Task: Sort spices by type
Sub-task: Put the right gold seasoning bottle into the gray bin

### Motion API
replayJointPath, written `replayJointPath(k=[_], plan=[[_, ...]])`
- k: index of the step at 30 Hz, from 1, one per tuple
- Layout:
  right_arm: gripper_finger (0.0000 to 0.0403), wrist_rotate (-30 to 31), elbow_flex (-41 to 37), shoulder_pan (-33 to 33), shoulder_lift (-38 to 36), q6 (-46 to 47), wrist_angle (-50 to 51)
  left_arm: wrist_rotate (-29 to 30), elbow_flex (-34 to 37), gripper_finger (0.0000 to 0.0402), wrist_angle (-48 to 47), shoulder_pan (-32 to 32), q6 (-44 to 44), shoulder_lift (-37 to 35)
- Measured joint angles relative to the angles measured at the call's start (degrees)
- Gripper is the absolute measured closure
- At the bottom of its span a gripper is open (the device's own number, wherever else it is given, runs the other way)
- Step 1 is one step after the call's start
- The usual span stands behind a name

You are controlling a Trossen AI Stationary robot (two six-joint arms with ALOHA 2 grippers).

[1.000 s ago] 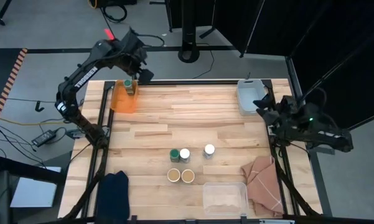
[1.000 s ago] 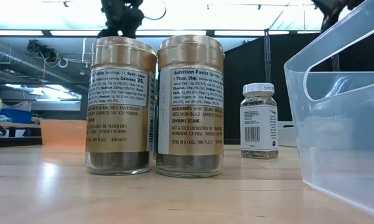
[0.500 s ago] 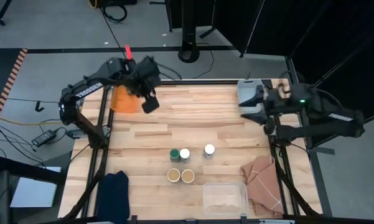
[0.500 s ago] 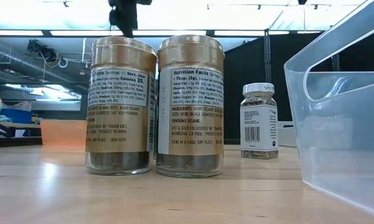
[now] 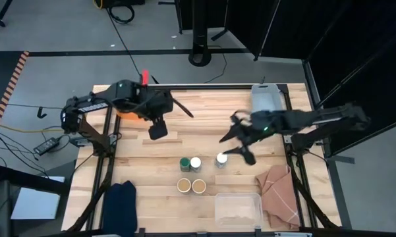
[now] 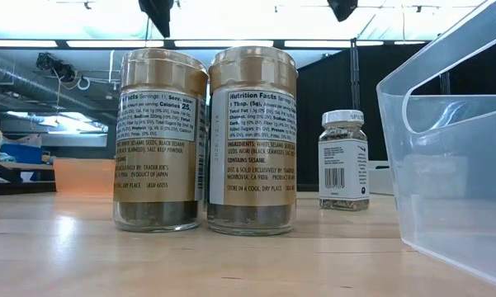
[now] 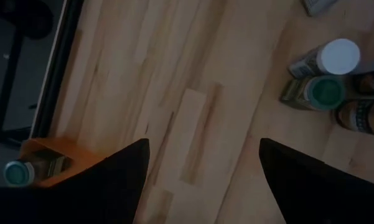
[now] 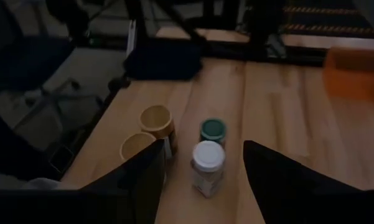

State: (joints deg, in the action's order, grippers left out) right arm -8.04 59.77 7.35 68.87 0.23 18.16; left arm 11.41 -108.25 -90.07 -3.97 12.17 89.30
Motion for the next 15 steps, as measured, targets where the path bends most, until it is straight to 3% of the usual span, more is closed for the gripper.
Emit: replayJointPath(k=[15], plan=[[0.0179,7.2,0.0,9.7,16.1,-1.4,-5.3,4.4,0.0,0.0092,0.0,6.6,4.9,0.0]])
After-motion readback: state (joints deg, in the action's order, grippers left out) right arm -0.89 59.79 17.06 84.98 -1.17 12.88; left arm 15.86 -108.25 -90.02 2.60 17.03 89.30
